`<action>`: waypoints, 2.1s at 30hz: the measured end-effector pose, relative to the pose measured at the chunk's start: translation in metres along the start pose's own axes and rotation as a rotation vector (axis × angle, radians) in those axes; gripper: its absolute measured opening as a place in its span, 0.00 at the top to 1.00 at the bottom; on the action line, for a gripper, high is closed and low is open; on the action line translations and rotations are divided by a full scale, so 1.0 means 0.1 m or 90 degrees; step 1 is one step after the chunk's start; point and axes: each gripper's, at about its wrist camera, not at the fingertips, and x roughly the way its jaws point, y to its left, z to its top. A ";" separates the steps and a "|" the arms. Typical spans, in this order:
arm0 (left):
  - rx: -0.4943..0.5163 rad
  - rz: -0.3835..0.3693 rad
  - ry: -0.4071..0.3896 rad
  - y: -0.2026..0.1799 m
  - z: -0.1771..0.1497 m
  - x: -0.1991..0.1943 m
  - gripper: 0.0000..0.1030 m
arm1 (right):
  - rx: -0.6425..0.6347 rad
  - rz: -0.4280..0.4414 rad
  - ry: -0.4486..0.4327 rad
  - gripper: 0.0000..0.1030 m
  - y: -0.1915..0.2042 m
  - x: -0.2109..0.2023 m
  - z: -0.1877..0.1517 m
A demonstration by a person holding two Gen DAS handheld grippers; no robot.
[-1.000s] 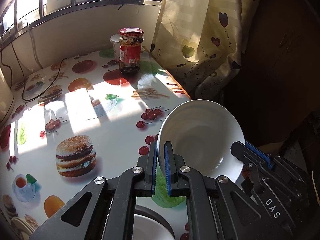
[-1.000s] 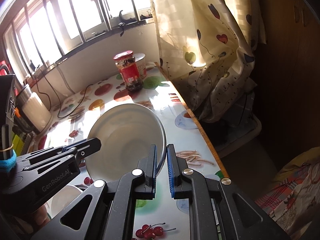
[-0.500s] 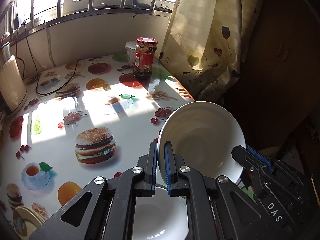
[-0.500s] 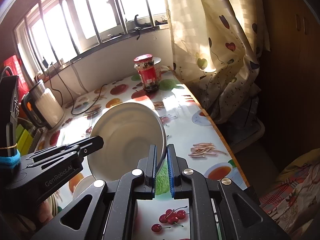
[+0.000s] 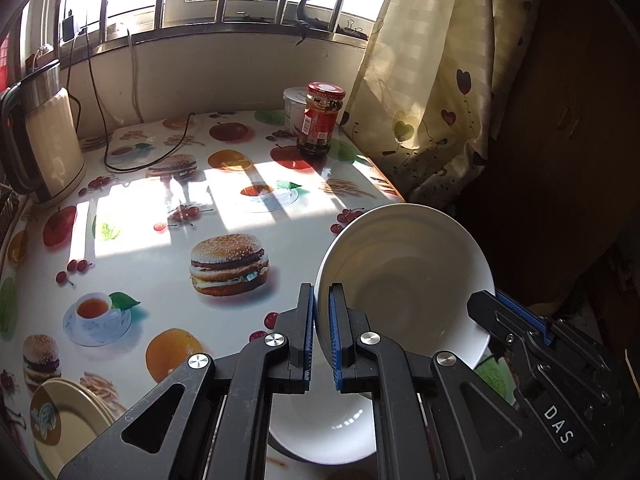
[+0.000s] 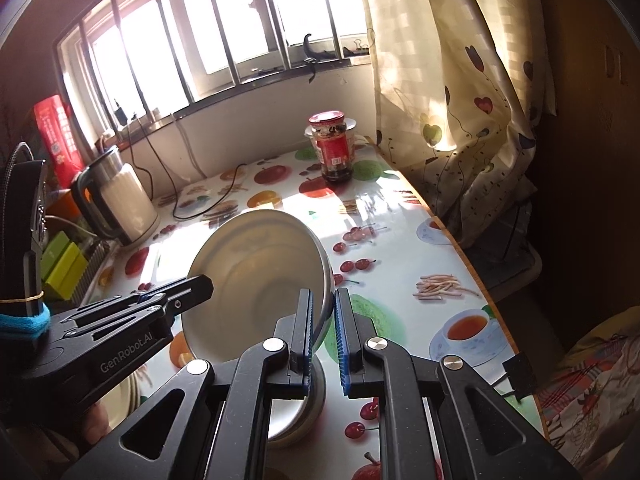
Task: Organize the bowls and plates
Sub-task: 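Lower the second white bowl into the stacked bowls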
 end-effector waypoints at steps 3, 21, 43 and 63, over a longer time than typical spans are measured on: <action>-0.007 0.005 0.001 0.07 -0.06 -0.04 0.93 | -0.006 0.006 0.005 0.89 0.07 0.00 -0.06; -0.015 0.013 0.032 0.18 -0.39 0.10 0.93 | -0.031 0.014 0.028 0.91 0.26 0.16 -0.41; 0.004 0.017 -0.008 0.22 -0.42 -0.04 0.93 | 0.031 0.027 0.071 0.80 0.01 0.30 -0.49; -0.020 0.002 0.027 0.35 -0.52 0.11 0.91 | 0.054 0.050 0.095 0.70 -0.02 0.39 -0.57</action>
